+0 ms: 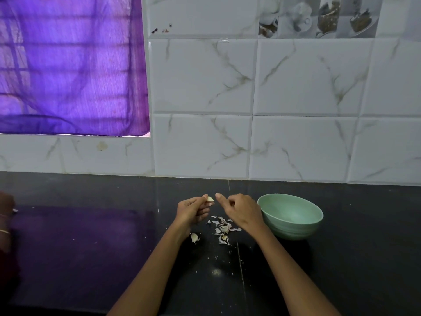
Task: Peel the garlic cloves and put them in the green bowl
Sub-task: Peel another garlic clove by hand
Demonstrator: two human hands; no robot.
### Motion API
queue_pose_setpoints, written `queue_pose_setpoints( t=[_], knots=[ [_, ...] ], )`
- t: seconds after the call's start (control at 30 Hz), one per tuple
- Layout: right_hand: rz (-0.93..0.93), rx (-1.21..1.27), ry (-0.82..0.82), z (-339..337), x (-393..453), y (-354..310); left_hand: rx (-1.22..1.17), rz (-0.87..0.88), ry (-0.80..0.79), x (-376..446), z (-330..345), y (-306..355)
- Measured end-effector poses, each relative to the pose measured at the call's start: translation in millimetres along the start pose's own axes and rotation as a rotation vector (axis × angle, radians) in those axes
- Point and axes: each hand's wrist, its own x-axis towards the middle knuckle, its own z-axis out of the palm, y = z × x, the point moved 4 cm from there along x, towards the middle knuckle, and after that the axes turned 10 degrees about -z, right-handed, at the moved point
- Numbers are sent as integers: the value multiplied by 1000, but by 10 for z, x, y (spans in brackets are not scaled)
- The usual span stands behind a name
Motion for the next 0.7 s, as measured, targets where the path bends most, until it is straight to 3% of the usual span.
queue_pose_setpoints(
  t=[0.3, 0.43, 0.53, 0.6, 0.7],
  knots=[
    [-217, 246, 70, 108, 41, -86, 97, 26, -25, 49, 45, -31],
    [-157, 320, 153, 96, 68, -18, 254, 167, -4, 67, 40, -18],
    [-128, 417, 162, 91, 74, -1, 422, 331, 154, 91, -35, 17],
    [-119, 489, 178, 81, 66, 0, 421, 365, 230, 98, -109, 41],
    [-92, 543, 190, 68, 57, 6, 423, 352, 206, 115, -133, 52]
  ],
)
